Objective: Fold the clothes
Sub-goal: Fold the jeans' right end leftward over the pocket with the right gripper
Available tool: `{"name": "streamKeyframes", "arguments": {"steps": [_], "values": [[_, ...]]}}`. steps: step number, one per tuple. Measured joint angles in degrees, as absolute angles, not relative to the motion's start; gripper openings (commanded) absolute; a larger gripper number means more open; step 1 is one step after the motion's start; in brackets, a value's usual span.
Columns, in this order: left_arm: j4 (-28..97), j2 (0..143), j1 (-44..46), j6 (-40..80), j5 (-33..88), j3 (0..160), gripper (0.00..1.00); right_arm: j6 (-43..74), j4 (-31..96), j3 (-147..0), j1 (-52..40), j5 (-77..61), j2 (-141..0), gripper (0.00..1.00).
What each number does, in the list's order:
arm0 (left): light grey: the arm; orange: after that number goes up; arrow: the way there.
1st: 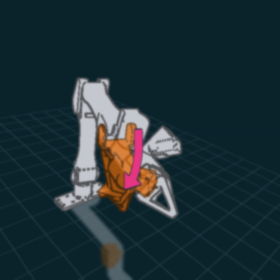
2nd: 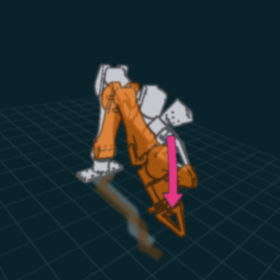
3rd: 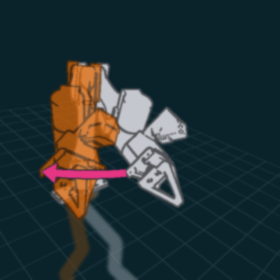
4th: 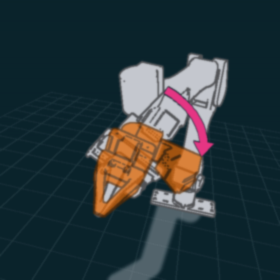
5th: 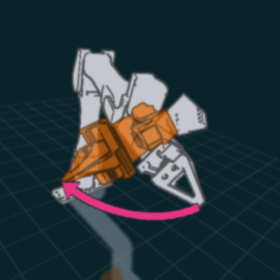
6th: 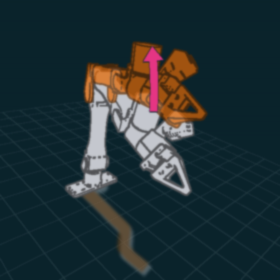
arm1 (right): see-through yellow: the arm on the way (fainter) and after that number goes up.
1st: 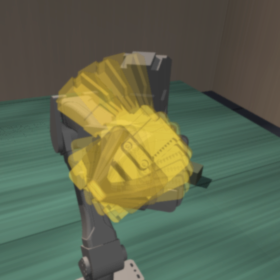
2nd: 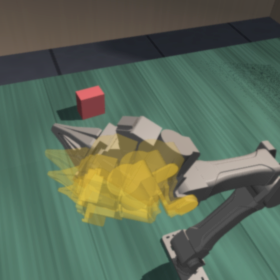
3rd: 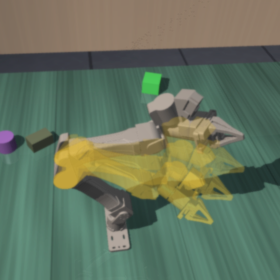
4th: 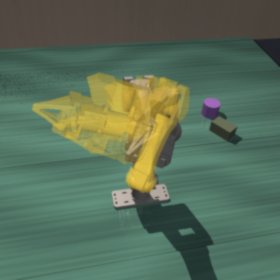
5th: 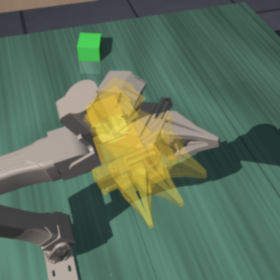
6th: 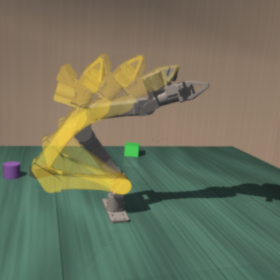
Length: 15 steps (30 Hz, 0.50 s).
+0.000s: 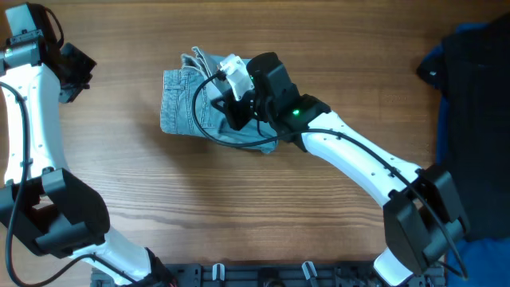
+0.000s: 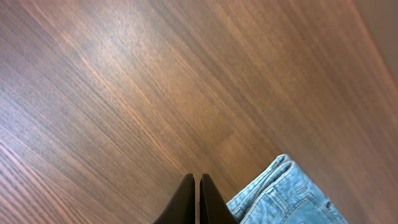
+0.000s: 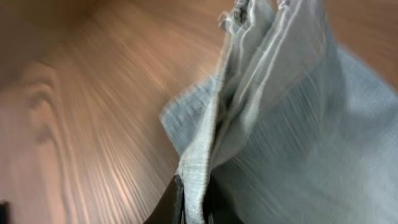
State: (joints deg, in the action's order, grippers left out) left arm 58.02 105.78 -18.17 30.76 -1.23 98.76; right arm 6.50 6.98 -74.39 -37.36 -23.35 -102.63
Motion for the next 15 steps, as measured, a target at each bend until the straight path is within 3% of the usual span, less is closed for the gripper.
{"name": "streamKeyframes", "arguments": {"steps": [15], "values": [[61.84, 113.60, -17.47, 30.74, -1.02, 98.50, 0.04, 17.12, -9.04, -74.41, -38.61, -26.74, -112.31, 0.04]]}}
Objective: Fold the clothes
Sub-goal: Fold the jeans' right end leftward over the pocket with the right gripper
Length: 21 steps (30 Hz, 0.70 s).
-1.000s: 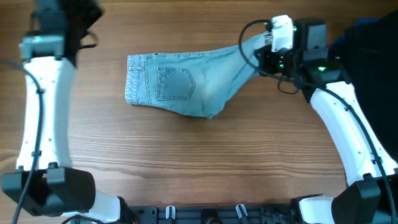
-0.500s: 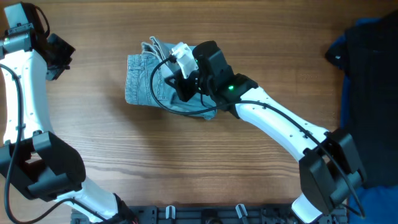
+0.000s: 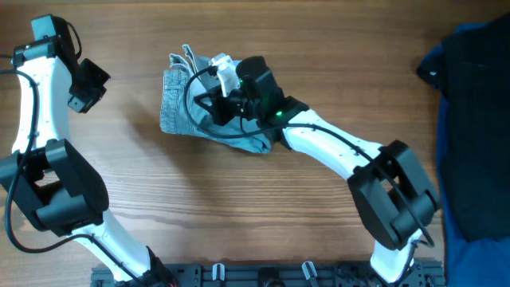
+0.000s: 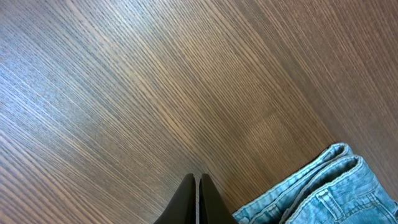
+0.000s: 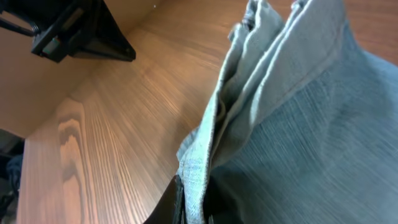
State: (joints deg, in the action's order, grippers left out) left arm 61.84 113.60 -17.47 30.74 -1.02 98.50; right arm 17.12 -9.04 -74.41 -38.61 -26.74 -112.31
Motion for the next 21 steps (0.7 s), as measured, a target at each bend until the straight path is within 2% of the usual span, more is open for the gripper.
{"name": "streamKeyframes", "arguments": {"steps": [8, 9, 11, 12, 15, 16, 18, 21], "values": [[62.19, 113.60, -17.37, 30.74, -0.99, 98.50, 0.04, 21.43, -14.79, -74.41, -39.35, -24.77, -114.26, 0.08], [62.19, 113.60, -17.37, 30.74, -1.02, 98.50, 0.04, 21.65, -15.64, -74.41, -39.35, -24.58, -114.26, 0.16], [62.22, 113.60, -17.37, 30.74, -0.99, 98.50, 0.04, 22.24, -16.75, -74.41, -39.62, -24.32, -114.26, 0.47], [62.26, 113.60, -17.37, 30.76, -1.02, 98.50, 0.04, 22.50, -16.84, -74.41, -39.90, -24.27, -114.26, 0.58], [62.35, 113.60, -17.37, 30.74, -0.99, 98.50, 0.04, 22.70, -16.95, -74.41, -41.15, -24.49, -114.26, 0.79], [62.30, 113.60, -17.37, 30.74, -0.99, 98.50, 0.04, 22.70, -17.74, -74.41, -41.23, -25.30, -114.28, 0.86], [61.23, 113.60, -17.37, 30.74, 0.14, 98.50, 0.05, 22.70, -18.81, -74.43, -39.92, -28.97, -114.17, 0.92], [57.06, 113.58, -17.37, 29.34, 6.92, 98.41, 0.04, 22.65, -9.50, -74.76, -35.11, -31.35, -112.12, 0.93]]}}
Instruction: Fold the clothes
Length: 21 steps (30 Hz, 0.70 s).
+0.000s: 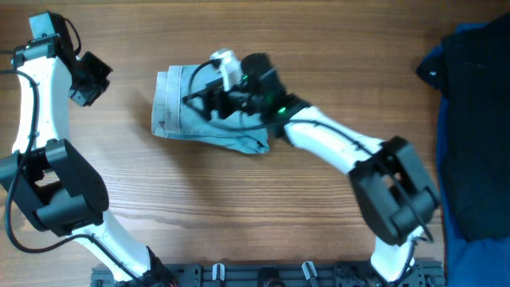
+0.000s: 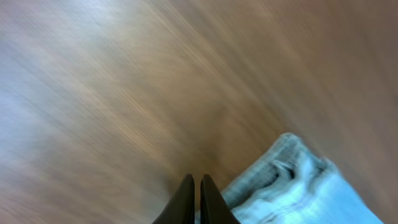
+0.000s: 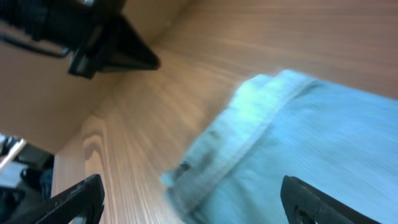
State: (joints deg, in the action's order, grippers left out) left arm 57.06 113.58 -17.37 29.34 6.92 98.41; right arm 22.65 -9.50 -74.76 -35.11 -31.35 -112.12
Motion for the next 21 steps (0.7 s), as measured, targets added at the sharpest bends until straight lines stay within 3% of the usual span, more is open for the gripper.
{"name": "streamKeyframes", "arguments": {"steps": [2, 6, 9, 21], "values": [[56.14, 113.01, -17.23, 27.64, 15.33, 98.39, 0.04, 22.72, 1.89, -74.81, -26.41, -31.94, -106.83, 1.00], [57.25, 111.74, -14.41, 23.07, 27.66, 98.41, 0.04, 22.52, 22.50, -75.83, -12.56, -32.08, -100.57, 0.99], [59.37, 111.74, -9.26, 20.78, 30.68, 98.39, 0.13, 22.41, 31.92, -75.57, -6.59, -29.54, -100.55, 0.99], [65.52, 113.32, 12.64, 19.14, 27.92, 98.39, 0.04, 22.50, 33.85, -75.48, -5.04, -20.88, -100.55, 1.00]]}}
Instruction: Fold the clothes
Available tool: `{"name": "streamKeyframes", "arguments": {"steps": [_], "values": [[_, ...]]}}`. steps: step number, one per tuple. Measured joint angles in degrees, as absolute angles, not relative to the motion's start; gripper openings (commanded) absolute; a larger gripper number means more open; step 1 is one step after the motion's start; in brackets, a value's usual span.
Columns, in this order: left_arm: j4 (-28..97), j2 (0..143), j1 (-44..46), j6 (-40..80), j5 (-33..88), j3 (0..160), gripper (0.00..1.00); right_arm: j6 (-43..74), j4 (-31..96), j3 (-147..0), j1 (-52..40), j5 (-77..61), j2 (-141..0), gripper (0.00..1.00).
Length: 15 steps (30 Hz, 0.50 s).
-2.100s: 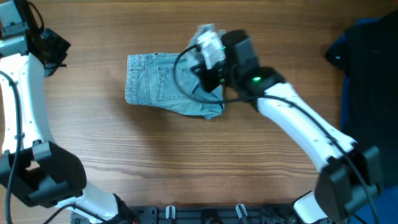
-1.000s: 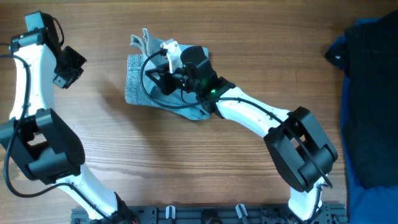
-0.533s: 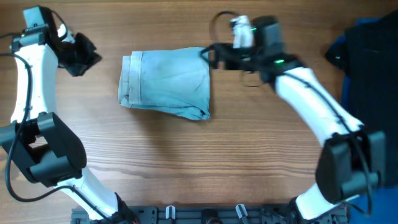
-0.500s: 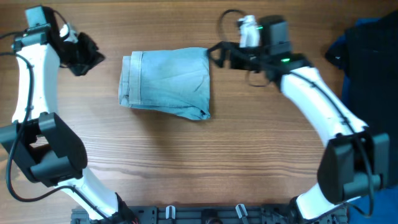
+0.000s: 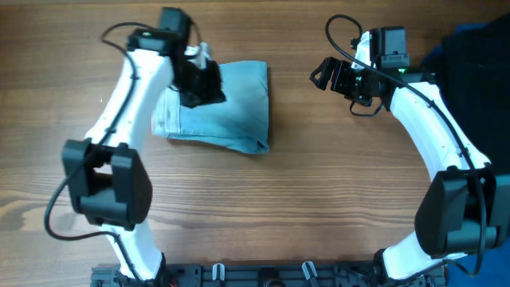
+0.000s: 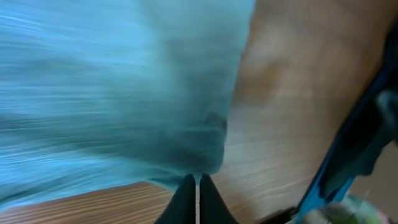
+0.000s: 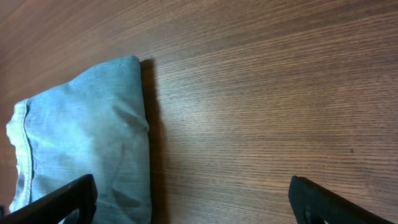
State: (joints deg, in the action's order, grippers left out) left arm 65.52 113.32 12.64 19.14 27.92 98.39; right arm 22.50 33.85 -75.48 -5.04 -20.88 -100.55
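Observation:
A folded light-blue denim garment (image 5: 227,108) lies flat left of the table's middle; the right wrist view shows its edge (image 7: 87,137), and the left wrist view shows it blurred (image 6: 112,81). My left gripper (image 5: 204,84) hangs over the garment's top left part, its fingers shut together with nothing visible between them (image 6: 198,190). My right gripper (image 5: 323,74) is to the right of the garment, clear of it, with its fingers (image 7: 71,198) spread wide open over bare wood.
A pile of dark blue and black clothes (image 5: 474,88) fills the table's right edge, and shows as a blue strip (image 6: 354,143) in the left wrist view. Bare wooden tabletop (image 5: 319,199) surrounds the folded garment.
My right gripper, open over the denim before, is now off to the right of it. My left arm has come from the far left to above the garment, still shut.
My right gripper was shut on a fold of the denim and held it over the garment's left side at the first two moments. Then it was open with the fold laid down. Now it is clear of the garment and my left gripper is over it.

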Motion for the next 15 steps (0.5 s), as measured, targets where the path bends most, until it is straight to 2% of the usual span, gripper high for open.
{"name": "streamKeyframes", "arguments": {"steps": [7, 15], "values": [[63.64, 116.92, 25.10, 21.23, 25.02, 98.39, 0.04, 22.50, 33.85, -75.48, -5.04, -20.84, -100.55, 1.00], [59.29, 120.38, 26.20, 22.33, 23.20, 90.43, 0.04, 22.52, 33.82, -75.48, -5.04, -20.69, -100.55, 0.99]]}}
